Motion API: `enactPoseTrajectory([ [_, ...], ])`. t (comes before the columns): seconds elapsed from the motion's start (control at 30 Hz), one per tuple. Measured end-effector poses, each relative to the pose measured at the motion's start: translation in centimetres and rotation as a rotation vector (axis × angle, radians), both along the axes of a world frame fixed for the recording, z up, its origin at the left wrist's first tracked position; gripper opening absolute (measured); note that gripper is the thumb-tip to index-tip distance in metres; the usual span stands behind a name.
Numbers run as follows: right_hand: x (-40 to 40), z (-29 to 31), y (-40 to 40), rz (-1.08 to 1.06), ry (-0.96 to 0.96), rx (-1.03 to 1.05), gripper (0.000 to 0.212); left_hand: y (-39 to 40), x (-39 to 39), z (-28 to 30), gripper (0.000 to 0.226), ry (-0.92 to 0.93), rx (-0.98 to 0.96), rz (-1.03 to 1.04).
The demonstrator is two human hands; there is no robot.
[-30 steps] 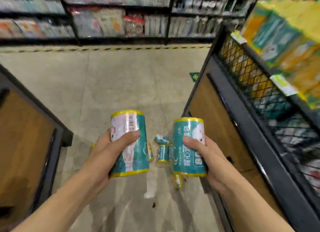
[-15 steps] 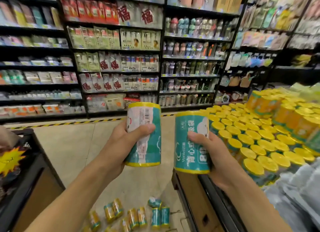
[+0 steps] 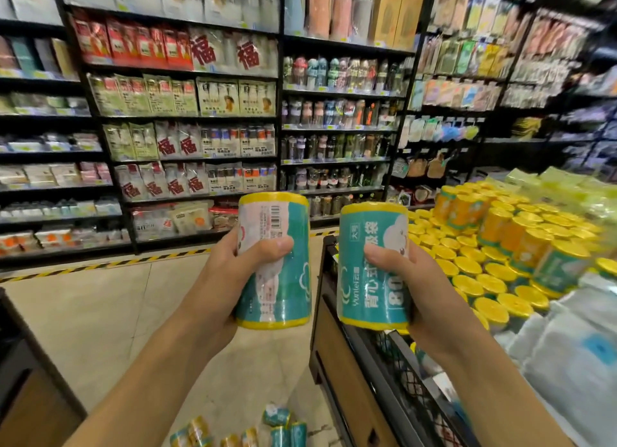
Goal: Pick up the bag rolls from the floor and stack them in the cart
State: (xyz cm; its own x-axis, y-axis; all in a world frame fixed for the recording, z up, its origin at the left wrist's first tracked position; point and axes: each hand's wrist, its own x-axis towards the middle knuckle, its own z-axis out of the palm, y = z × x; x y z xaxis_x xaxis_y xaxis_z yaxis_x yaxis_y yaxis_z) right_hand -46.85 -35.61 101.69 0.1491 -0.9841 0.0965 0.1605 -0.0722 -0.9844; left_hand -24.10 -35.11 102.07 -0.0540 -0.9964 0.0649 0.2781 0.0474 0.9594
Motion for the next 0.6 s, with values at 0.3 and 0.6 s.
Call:
enactPoseTrajectory([
  [0.3,1.3,-0.6,6.0,-0.246,-0.035,0.004,0.059,0.2,0.3,0.3,0.053,0.016,-0.074,-0.28],
  [0.6,4.1,-1.1,21.6,-0.786,-0.061,0.037,0.053,5.5,-3.1,-0.4,0.055,0.054,-0.056,-0.794],
])
